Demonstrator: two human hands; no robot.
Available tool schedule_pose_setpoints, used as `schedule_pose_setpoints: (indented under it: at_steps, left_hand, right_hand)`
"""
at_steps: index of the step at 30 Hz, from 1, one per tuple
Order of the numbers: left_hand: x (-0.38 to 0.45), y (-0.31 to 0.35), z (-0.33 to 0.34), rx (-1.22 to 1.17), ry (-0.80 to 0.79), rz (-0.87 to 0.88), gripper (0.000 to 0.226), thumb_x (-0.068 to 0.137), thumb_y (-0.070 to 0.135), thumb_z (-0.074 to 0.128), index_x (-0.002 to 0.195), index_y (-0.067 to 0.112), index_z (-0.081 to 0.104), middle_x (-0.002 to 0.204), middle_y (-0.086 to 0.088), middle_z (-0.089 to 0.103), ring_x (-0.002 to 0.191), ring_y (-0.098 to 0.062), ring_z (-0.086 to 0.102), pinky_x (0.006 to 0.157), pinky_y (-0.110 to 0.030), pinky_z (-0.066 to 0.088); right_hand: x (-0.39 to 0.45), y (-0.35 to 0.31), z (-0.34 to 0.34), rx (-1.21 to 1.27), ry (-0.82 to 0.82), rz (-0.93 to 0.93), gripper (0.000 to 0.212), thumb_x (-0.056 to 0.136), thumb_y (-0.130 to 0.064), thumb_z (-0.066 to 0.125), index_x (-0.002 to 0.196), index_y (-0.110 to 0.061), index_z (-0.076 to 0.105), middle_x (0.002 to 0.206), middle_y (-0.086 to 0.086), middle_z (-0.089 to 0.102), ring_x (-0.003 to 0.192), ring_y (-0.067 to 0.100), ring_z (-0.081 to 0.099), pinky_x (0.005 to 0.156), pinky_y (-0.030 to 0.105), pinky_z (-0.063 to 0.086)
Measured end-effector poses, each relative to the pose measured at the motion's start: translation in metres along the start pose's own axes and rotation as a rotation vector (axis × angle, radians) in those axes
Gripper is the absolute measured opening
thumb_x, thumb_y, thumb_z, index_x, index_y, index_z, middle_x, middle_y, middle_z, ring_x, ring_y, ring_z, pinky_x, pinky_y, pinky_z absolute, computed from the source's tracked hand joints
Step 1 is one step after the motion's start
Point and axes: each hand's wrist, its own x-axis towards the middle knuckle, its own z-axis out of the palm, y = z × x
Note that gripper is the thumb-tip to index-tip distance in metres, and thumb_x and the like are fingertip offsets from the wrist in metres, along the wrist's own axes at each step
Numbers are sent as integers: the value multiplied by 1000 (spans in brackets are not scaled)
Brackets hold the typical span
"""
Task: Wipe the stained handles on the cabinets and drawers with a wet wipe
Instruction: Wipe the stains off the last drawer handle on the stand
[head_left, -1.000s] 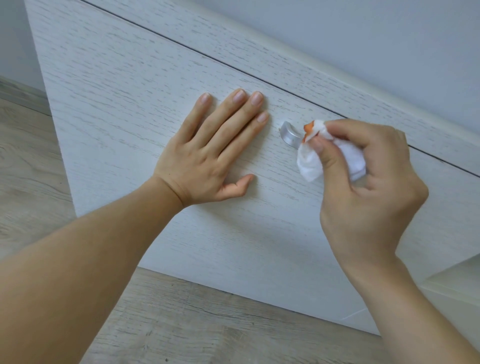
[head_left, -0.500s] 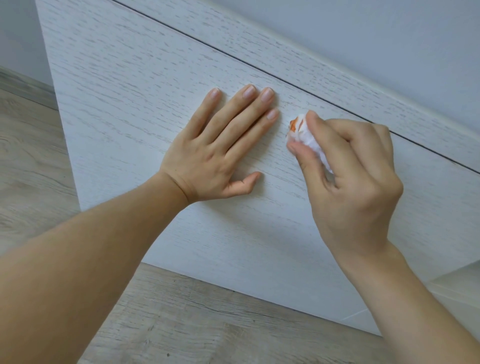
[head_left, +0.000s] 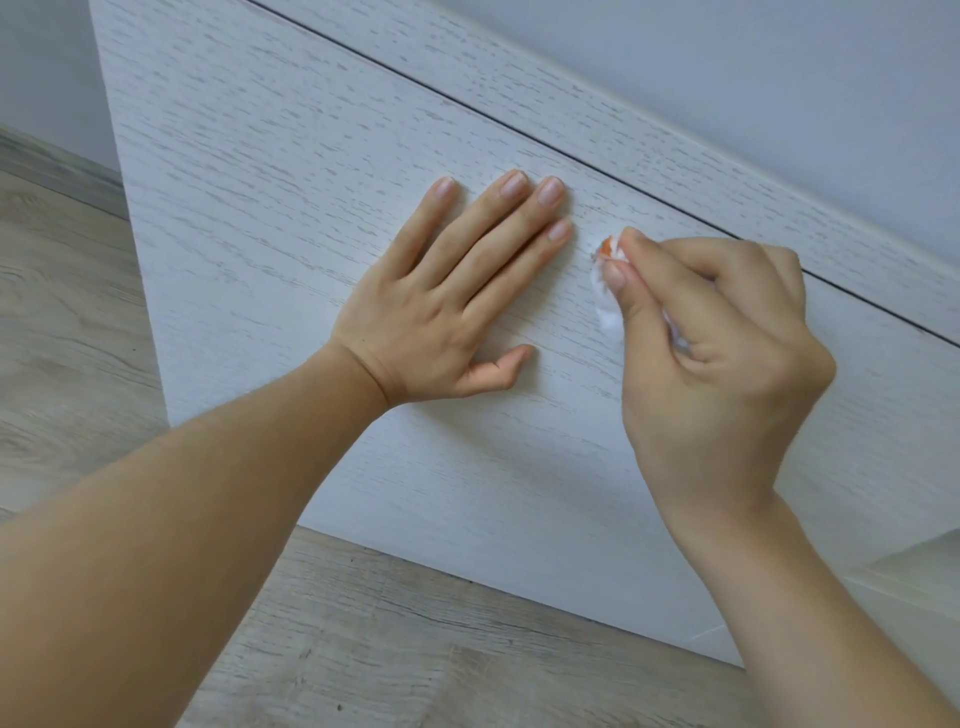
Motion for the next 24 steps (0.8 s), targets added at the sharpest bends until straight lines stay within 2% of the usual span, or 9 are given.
schedule_pose_setpoints:
  at_steps: [2, 5, 10, 19, 24]
  left_hand:
    - [0, 0, 0, -5, 6, -1, 77, 88, 54, 39, 147, 5, 30, 151, -12, 30, 142, -27, 25, 119, -41, 11]
    - [-1, -1, -1, -18, 6, 3, 77, 89, 54, 41, 147, 5, 30, 150, -12, 31, 142, -27, 26, 119, -41, 10]
    - [0, -1, -1, -20, 8, -1, 77, 89, 54, 40, 147, 5, 30, 151, -12, 31, 141, -27, 27, 119, -41, 10]
    - [0, -1, -1, -19, 11, -4, 76, 89, 54, 40, 147, 5, 33, 151, -11, 30, 141, -26, 27, 119, -40, 10]
    - [-1, -1, -2, -30, 7, -2, 76, 88, 53, 41, 146, 5, 33, 150, -11, 31, 141, -26, 27, 118, -41, 12]
  right_hand:
    - [0, 0, 0, -9, -6, -16, 9, 91, -7, 67, 95, -3, 74, 77, 7, 69, 70, 27, 57, 74, 16, 40]
    - [-4, 3, -5, -37, 25, -62, 10, 92, -11, 66, 96, -6, 74, 82, 3, 71, 69, 27, 58, 67, 30, 47]
    - [-1, 4, -1, -117, 7, -118, 11, 92, -11, 66, 95, -3, 74, 81, 6, 70, 72, 27, 59, 65, 36, 50]
    - [9, -15, 7, -157, -46, 32, 9, 87, -5, 66, 79, -1, 68, 73, 13, 61, 68, 30, 52, 63, 30, 38]
    - [9, -17, 10, -132, -40, 82, 9, 86, -4, 67, 78, 0, 67, 75, 14, 61, 69, 29, 52, 66, 22, 32]
